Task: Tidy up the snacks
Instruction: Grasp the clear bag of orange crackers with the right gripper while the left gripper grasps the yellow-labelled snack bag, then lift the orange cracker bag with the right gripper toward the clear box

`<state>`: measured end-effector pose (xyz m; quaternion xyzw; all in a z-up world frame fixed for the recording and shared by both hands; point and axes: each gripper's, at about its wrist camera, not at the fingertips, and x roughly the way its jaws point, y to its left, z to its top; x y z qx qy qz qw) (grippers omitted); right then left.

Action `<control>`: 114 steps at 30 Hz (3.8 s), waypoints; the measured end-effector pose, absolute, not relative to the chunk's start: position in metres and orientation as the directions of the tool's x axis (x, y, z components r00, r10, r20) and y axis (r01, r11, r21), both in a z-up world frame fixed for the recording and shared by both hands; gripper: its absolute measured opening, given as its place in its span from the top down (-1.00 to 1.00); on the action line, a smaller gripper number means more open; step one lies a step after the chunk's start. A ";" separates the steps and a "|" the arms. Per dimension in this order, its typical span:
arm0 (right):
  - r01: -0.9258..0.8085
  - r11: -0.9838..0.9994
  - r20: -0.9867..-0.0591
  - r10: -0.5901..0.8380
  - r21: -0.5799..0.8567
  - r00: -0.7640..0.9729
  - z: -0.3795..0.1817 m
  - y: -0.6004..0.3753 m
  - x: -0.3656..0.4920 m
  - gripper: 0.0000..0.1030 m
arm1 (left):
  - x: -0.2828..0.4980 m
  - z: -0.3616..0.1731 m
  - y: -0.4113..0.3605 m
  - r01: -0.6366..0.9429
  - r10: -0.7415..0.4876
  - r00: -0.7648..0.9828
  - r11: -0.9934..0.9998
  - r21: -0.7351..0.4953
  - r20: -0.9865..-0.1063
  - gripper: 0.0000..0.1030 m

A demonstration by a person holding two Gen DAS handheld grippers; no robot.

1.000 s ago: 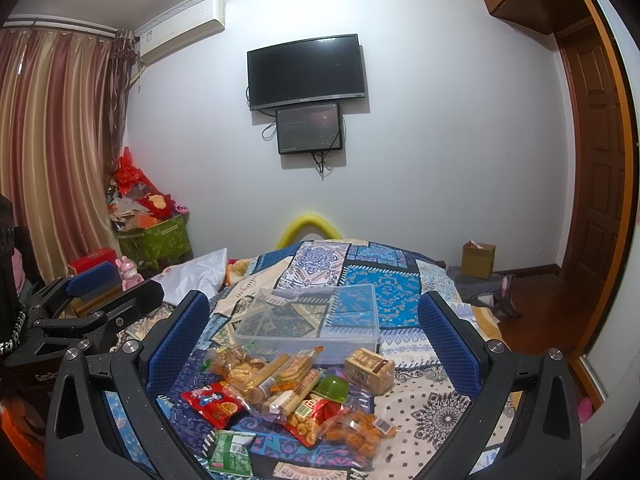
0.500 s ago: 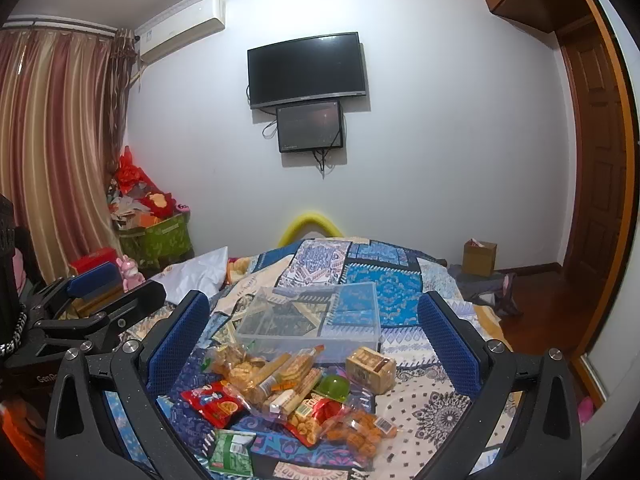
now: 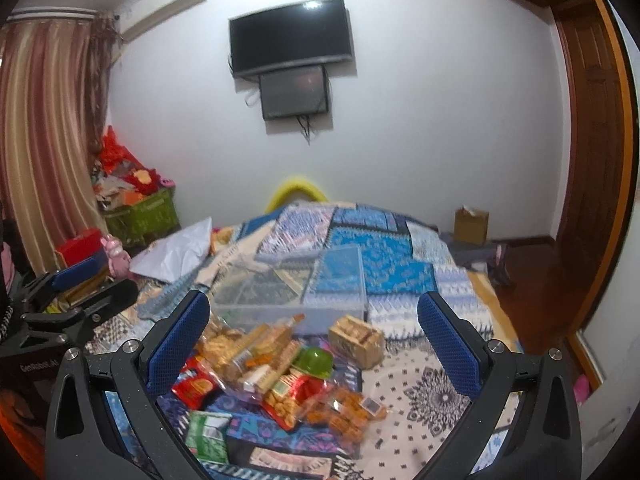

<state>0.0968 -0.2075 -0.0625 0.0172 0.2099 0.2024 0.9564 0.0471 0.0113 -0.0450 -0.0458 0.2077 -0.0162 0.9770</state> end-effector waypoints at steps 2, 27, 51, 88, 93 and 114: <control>-0.374 0.918 -0.435 0.393 0.133 0.810 -0.075 -0.211 0.108 -1.00 | 0.057 -0.057 0.017 0.001 -0.051 0.894 0.994 -0.113 -0.445 -1.00; -0.361 0.917 -0.712 0.369 0.172 0.597 -0.185 -0.211 0.170 -0.73 | 0.162 -0.176 0.099 -0.210 0.039 0.695 0.966 -0.150 -0.718 -0.43; -0.328 0.917 -0.794 0.368 0.225 0.484 -0.207 -0.228 0.167 -0.77 | 0.181 -0.206 0.098 -0.223 -0.026 0.653 0.948 -0.225 -0.757 -0.07; -0.385 0.909 -0.804 0.347 0.162 0.482 -0.207 -0.229 0.140 -0.72 | 0.065 -0.114 0.039 -0.048 -0.079 0.769 0.982 -0.181 -0.635 0.01; -0.370 0.926 -0.818 0.264 0.068 0.511 -0.220 -0.222 0.154 -0.68 | 0.063 -0.113 0.040 -0.061 -0.070 0.766 0.982 -0.181 -0.639 0.01; -0.417 0.894 -0.647 0.416 0.163 0.639 -0.137 -0.214 0.170 0.06 | 0.111 -0.100 0.061 -0.111 -0.039 0.809 0.970 -0.218 -0.587 0.01</control>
